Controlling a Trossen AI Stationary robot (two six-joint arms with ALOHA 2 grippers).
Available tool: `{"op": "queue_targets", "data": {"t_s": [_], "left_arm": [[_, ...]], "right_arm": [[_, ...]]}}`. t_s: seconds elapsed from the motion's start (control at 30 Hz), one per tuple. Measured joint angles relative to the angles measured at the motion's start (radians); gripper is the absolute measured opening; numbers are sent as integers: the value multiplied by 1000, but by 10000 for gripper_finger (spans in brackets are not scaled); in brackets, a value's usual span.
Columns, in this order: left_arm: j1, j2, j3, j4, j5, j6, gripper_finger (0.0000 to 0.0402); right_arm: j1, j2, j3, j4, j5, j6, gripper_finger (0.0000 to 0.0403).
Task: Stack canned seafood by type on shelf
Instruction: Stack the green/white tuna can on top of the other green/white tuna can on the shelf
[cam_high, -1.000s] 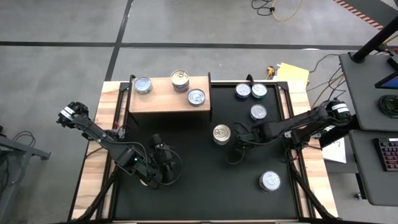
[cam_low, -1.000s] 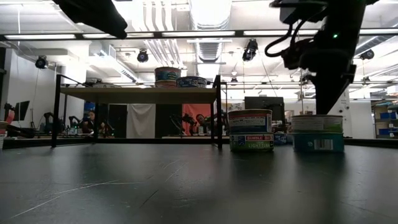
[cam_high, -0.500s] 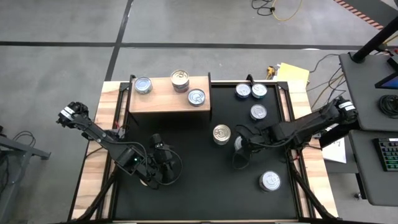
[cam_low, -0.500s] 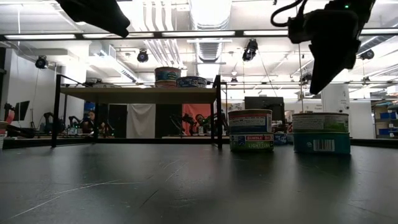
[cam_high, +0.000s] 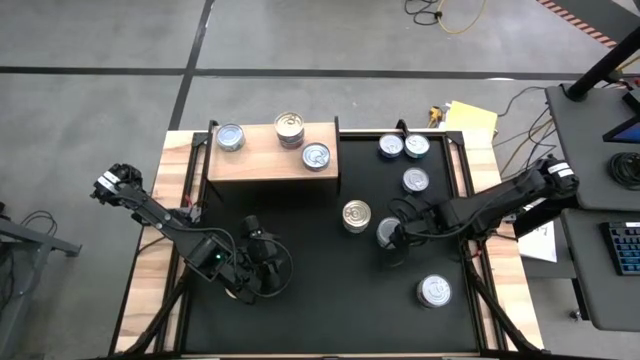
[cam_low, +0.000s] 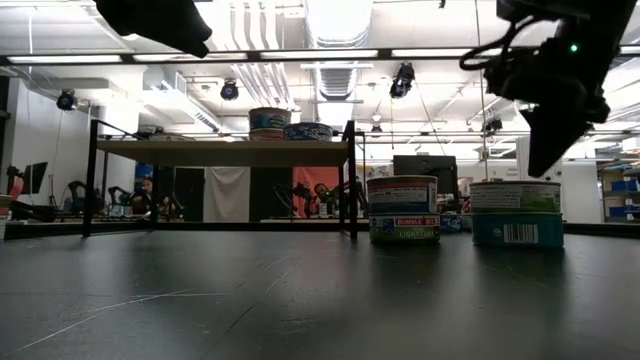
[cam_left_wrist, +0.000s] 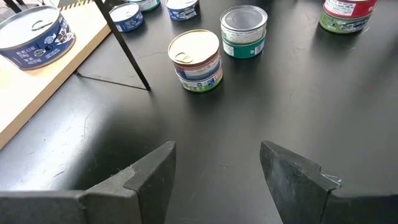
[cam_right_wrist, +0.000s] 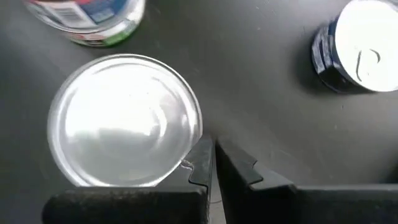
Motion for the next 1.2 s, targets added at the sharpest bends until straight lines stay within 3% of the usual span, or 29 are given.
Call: {"op": "queue_targets", "data": {"t_s": [0.47, 0.73, 1.2], "left_arm": [[0, 0, 0, 9, 0, 0, 217], [0, 24, 0, 36, -7, 14, 217], [-2, 73, 0, 76, -48, 38, 217]], "right_arm": [[97, 1, -19, 215, -111, -17, 12], [122, 5, -5, 259, -43, -52, 12], [182, 6, -34, 245, -20, 66, 12]]}}
